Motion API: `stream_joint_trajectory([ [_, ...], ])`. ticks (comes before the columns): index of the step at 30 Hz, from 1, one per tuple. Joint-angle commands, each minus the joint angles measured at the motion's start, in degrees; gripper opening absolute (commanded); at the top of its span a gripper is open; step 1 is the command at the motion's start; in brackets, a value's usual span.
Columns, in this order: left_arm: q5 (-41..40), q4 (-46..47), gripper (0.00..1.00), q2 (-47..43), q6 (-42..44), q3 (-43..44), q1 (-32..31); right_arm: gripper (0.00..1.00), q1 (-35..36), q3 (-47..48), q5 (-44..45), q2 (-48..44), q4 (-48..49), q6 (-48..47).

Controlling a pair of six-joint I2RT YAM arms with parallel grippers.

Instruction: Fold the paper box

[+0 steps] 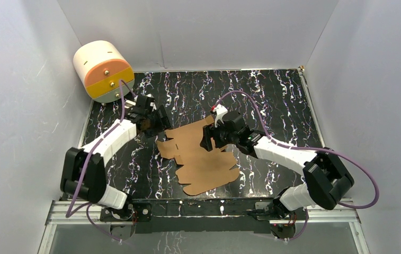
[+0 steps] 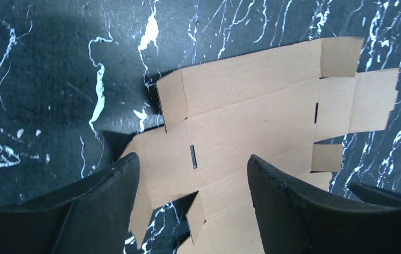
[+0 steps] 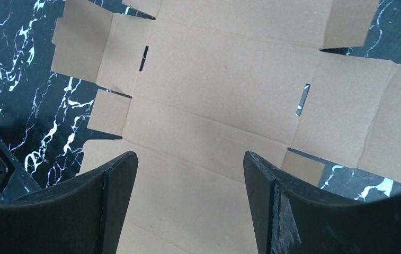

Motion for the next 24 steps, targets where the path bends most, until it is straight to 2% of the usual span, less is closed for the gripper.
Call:
stream_joint_trajectory([
  [1, 4.0, -1.0, 0.69, 4.6, 3.3, 4.8, 1.6, 0.83, 0.2, -1.0, 2.2, -2.7, 0.2, -0.5],
  [9, 6.5, -0.6, 0.53, 13.7, 4.3, 7.4, 3.0, 0.83, 0.1, -0.9, 3.4, -2.9, 0.2, -1.5],
  [12, 6.9, 0.2, 0.48, 14.8, 4.0, 7.3, 3.1, 0.83, 0.1, -0.7, 3.8, -2.9, -0.1, -2.1],
  [16, 7.6, 1.4, 0.34, 15.8, 3.5, 7.1, 3.1, 0.83, 0.1, -0.1, 4.2, -2.9, -0.7, -2.9],
  [24, 9.7, 4.1, 0.16, 18.1, 3.1, 6.6, 3.1, 0.84, 0.2, 2.0, 3.9, -2.1, -2.2, -4.3],
])
